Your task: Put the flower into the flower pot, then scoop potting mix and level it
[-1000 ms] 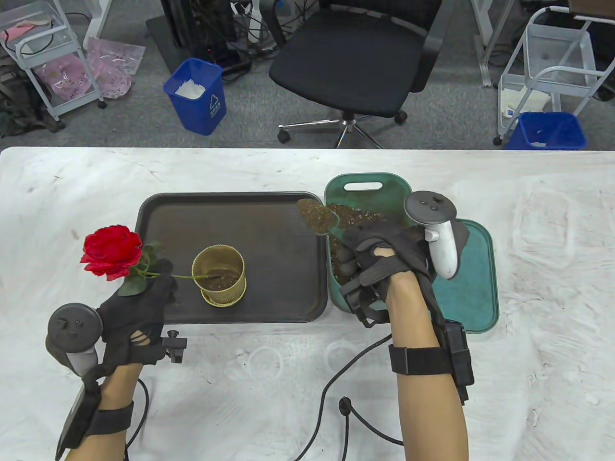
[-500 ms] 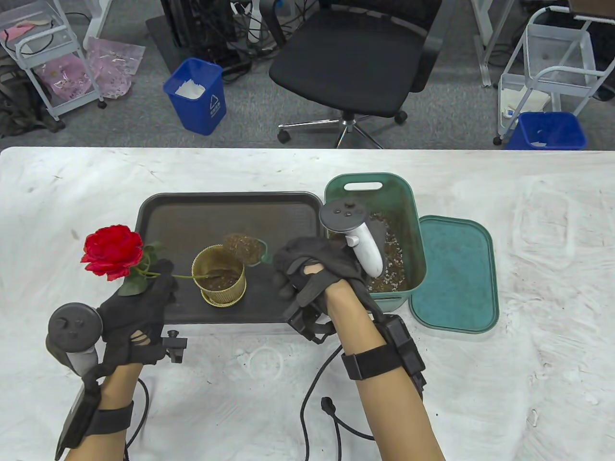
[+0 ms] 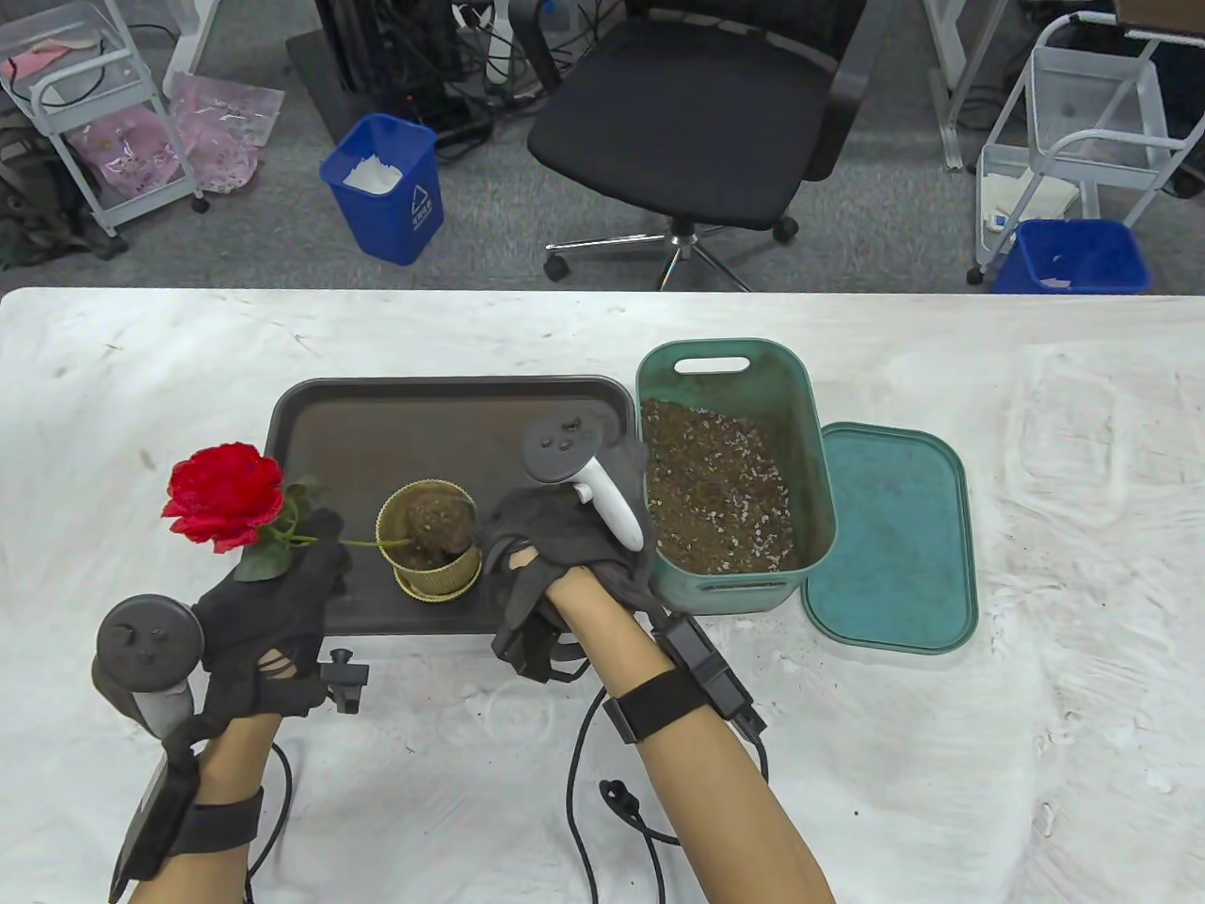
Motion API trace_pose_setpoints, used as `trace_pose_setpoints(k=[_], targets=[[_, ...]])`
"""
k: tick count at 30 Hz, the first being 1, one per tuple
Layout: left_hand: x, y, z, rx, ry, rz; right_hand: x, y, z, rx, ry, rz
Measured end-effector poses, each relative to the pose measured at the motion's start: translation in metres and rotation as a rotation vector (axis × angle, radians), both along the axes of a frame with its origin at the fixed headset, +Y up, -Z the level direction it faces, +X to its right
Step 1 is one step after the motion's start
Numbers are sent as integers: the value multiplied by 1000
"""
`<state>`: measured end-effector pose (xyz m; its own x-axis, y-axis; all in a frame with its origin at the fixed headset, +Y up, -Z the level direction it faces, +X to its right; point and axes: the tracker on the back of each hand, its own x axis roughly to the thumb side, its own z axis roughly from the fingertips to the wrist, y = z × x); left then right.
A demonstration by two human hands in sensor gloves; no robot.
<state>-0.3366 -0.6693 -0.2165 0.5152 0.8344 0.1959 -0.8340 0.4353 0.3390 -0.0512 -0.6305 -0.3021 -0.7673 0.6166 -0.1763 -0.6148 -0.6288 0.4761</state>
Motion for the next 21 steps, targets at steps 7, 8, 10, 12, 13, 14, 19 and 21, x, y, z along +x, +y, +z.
trace_pose_setpoints(k=[7,8,10,12,13,14,19,21], targets=[[1,0,0,1,1,-1,-23,1,13,176,62,170],[1,0,1,1,2,0,-26,1,15,197,69,189],[1,0,1,1,4,-2,-31,2,17,232,82,229],[0,0,1,1,6,-3,-36,4,20,288,93,272],[0,0,1,1,7,-3,-39,6,23,325,107,313],[0,0,1,0,8,-2,-42,8,24,349,120,348],[0,0,1,-3,9,6,-51,12,35,450,165,441],[0,0,2,-3,7,5,-51,14,37,467,170,446]])
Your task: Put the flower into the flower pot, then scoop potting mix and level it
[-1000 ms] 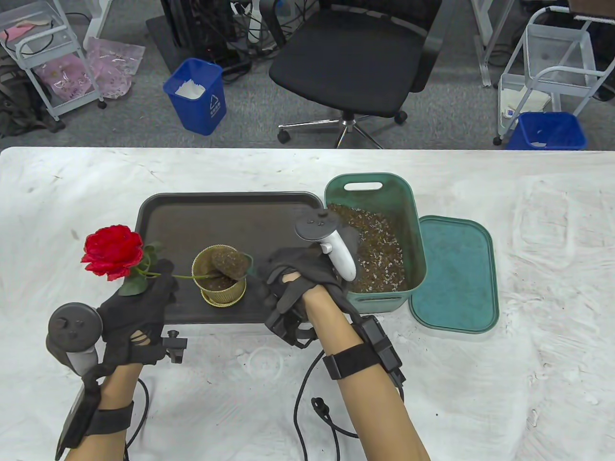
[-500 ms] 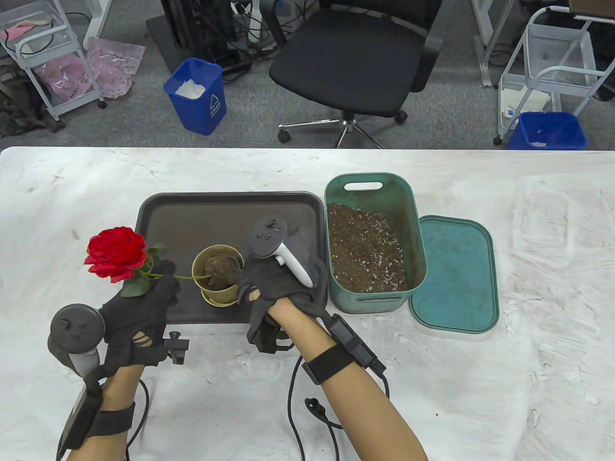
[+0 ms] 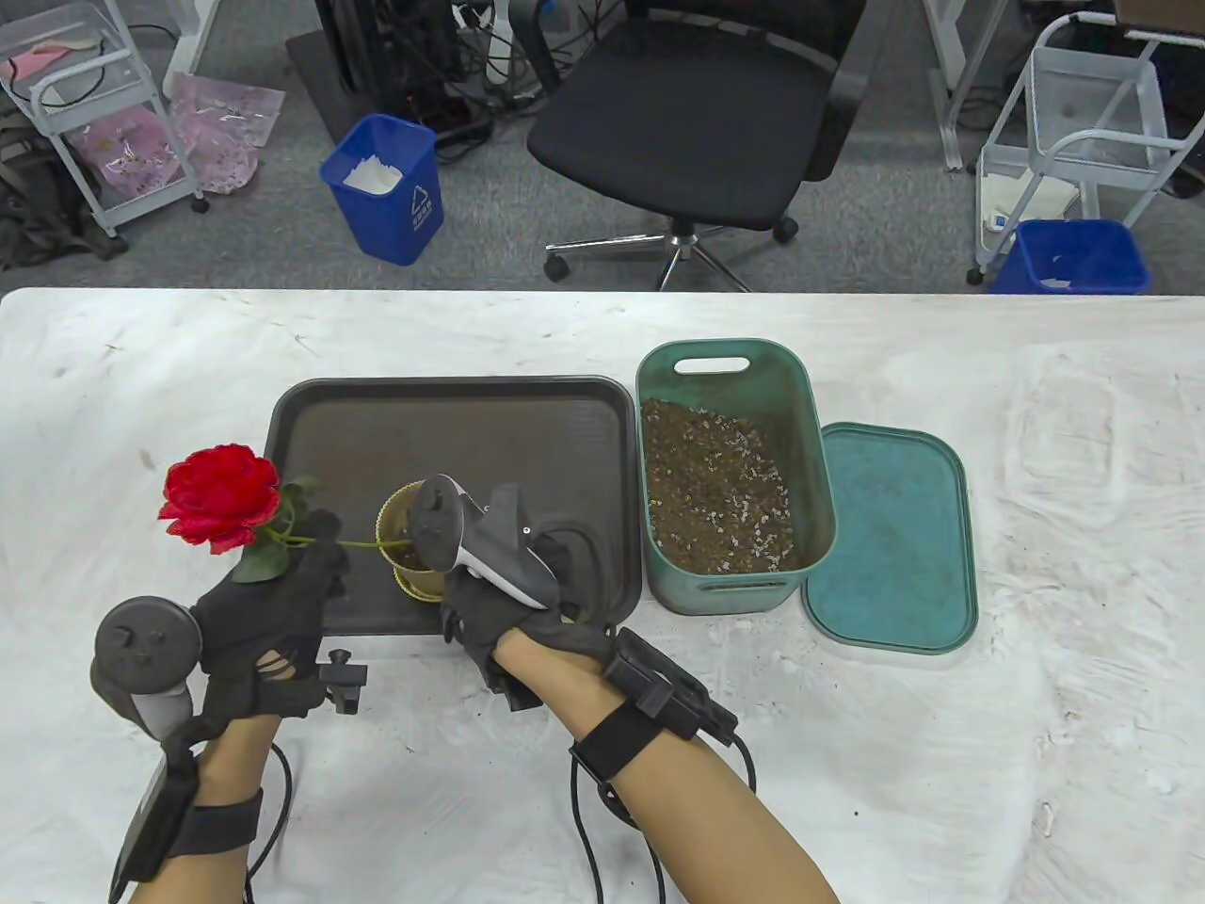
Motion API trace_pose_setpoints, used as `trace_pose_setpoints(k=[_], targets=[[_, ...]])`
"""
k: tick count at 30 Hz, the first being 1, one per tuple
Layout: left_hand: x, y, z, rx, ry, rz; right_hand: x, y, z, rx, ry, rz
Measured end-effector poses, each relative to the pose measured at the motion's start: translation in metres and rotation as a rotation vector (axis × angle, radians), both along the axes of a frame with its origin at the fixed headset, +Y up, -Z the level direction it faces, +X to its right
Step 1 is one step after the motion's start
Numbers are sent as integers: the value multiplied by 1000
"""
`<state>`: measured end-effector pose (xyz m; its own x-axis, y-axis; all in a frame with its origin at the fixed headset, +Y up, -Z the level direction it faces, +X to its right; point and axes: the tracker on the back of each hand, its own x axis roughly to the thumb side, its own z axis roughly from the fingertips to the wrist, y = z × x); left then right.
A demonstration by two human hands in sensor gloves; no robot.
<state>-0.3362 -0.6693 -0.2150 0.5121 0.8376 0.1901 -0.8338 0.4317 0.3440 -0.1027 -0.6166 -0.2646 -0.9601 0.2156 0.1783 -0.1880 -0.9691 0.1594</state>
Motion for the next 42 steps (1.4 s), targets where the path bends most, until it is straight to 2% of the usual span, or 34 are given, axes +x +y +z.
trace_pose_setpoints(k=[7,14,21,26,29,33,39,42], targets=[[0,0,0,0,-4,0,7,11,6,65,-1,9],[0,0,0,-2,-3,4,37,29,9,87,-58,-77],[0,1,-1,2,-9,-4,100,66,4,126,-218,-185],[1,0,-1,2,-13,-5,161,84,-11,166,-421,-207],[1,0,-1,3,-17,-5,195,81,-27,123,-542,-202],[0,0,-1,2,-9,-5,228,61,-56,-4,-637,-153],[-5,-2,-2,-7,11,11,241,27,-94,-194,-668,-82],[-6,-3,-2,-11,16,17,241,15,-106,-226,-673,-56]])
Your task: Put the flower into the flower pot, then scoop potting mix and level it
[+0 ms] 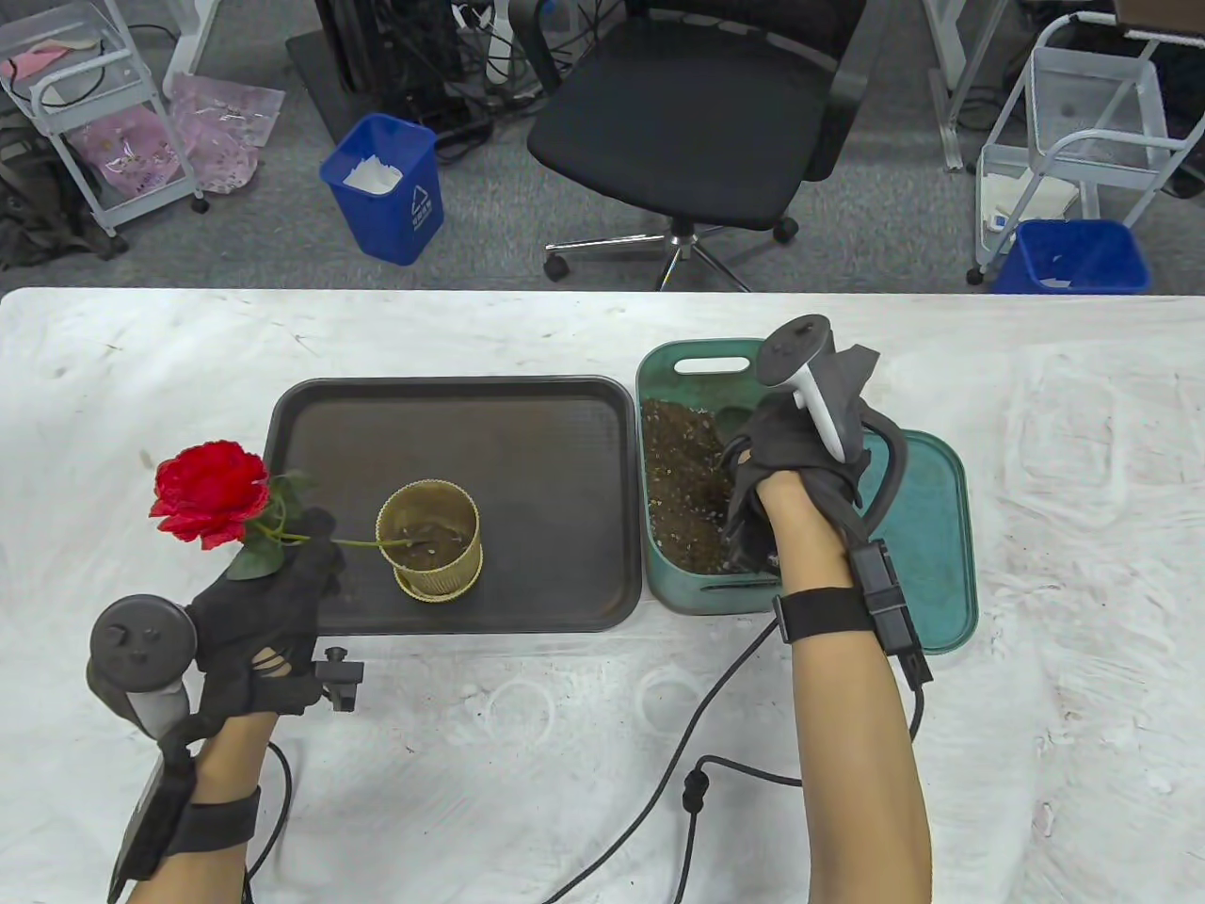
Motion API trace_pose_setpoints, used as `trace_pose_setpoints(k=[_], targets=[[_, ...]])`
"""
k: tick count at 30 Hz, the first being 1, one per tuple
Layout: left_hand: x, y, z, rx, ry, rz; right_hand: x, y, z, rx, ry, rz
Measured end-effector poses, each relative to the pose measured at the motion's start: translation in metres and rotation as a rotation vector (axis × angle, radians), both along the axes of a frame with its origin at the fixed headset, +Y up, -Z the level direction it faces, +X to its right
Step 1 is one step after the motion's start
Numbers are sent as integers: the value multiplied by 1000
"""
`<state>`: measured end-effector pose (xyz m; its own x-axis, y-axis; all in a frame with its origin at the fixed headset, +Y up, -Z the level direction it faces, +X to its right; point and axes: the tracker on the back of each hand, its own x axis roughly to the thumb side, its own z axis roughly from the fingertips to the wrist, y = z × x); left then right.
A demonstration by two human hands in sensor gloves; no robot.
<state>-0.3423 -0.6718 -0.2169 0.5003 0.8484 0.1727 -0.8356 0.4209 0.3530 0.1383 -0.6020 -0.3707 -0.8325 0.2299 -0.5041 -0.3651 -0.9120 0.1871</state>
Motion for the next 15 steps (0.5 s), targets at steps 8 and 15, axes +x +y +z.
trace_pose_setpoints(k=[8,15], targets=[[0,0,1,-3,6,7,-6,-26,-21,-66,5,13],[-1,1,0,-4,10,3,-8,-36,-27,-133,21,-170]])
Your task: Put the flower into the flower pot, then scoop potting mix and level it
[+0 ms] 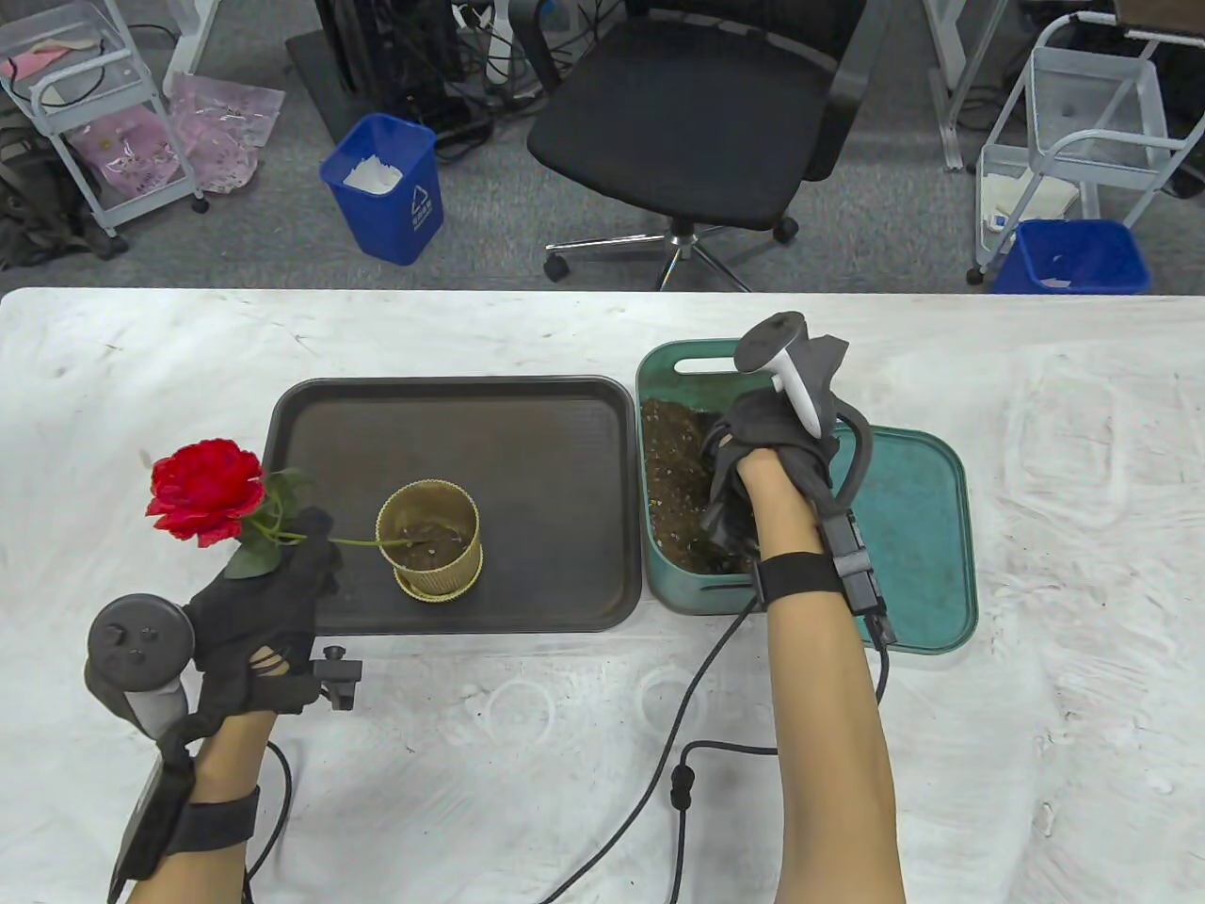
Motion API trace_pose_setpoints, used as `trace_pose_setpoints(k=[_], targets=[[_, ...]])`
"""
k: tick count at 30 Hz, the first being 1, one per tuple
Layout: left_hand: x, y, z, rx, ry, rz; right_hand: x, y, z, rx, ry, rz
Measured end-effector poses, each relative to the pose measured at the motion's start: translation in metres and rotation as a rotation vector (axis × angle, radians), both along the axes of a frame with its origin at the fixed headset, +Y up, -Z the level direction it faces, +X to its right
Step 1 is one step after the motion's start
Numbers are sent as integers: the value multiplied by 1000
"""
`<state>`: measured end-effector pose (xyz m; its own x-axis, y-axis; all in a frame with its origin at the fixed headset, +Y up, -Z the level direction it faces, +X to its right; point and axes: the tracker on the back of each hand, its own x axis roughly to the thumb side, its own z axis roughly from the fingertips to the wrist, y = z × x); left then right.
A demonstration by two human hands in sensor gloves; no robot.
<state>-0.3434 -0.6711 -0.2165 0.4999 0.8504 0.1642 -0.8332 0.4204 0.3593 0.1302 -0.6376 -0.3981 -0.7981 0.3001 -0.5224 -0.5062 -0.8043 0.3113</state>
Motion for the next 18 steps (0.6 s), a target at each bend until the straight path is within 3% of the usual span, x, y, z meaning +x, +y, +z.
trace_pose_setpoints(k=[10,18], targets=[[-1,0,0,0,4,-1,4,-13,3,-145,-16,-282],[-1,1,-1,1,4,-4,4,-10,10,-108,-16,-303]])
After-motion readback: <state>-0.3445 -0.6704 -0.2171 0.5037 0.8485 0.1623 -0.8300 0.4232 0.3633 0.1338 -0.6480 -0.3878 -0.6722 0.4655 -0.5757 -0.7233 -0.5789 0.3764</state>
